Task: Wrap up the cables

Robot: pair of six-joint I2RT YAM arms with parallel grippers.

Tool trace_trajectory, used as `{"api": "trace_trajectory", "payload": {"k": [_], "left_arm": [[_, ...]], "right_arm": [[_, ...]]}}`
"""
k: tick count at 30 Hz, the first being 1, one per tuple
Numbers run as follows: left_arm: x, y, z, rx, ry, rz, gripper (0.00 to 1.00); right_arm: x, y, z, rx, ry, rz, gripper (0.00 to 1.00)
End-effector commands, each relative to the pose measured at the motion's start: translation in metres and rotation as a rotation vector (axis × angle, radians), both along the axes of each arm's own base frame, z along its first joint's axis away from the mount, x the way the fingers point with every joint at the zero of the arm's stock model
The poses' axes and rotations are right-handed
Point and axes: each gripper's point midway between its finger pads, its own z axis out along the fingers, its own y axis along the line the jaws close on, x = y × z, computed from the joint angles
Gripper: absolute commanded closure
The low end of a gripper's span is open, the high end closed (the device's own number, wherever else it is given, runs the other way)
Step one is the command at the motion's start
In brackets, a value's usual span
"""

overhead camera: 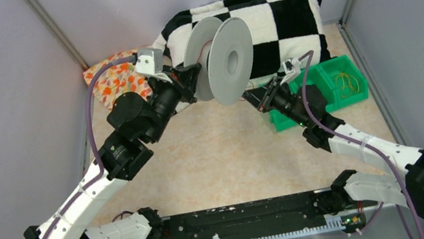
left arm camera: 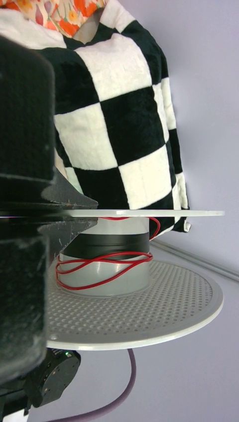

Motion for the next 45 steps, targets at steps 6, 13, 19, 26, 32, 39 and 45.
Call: {"api": "trace_trajectory", "payload": {"k": [6,13,19,26,32,39,45], "left_arm": [[0.04,0.024,-0.008,-0.097,0.072,0.285,1.0],[0.063,0.014,-0.076,0.101,0.141,0.363,1.0],[0.051,-0.004,-0.122,0.239,0.191,0.226,1.0],[0.02,-0.017,-0.158,0.34,0.221,0.023,1.0],[-0.004,-0.022,-0.158,0.354,0.203,-0.114,1.0],[-0.036,-0.033,-0.149,0.396,0.145,-0.316,1.0],[-0.062,-0.037,-0.128,0.43,0.067,-0.46,1.0]], "right_arm": [[-0.05,0.033,-0.002,-0.007,0.022,0.087,1.0],[-0.112,0.084,0.001,-0.125,-0.028,0.38,1.0],[-0.124,0.081,0.03,-0.273,-0.1,0.449,1.0],[-0.13,0.087,0.056,-0.332,-0.144,0.567,1.0],[-0.103,0.07,0.065,-0.308,-0.135,0.516,1.0],[-0.084,0.049,0.059,-0.419,-0.13,0.488,1.0],[-0.083,0.031,0.053,-0.516,-0.146,0.542,1.0]]}}
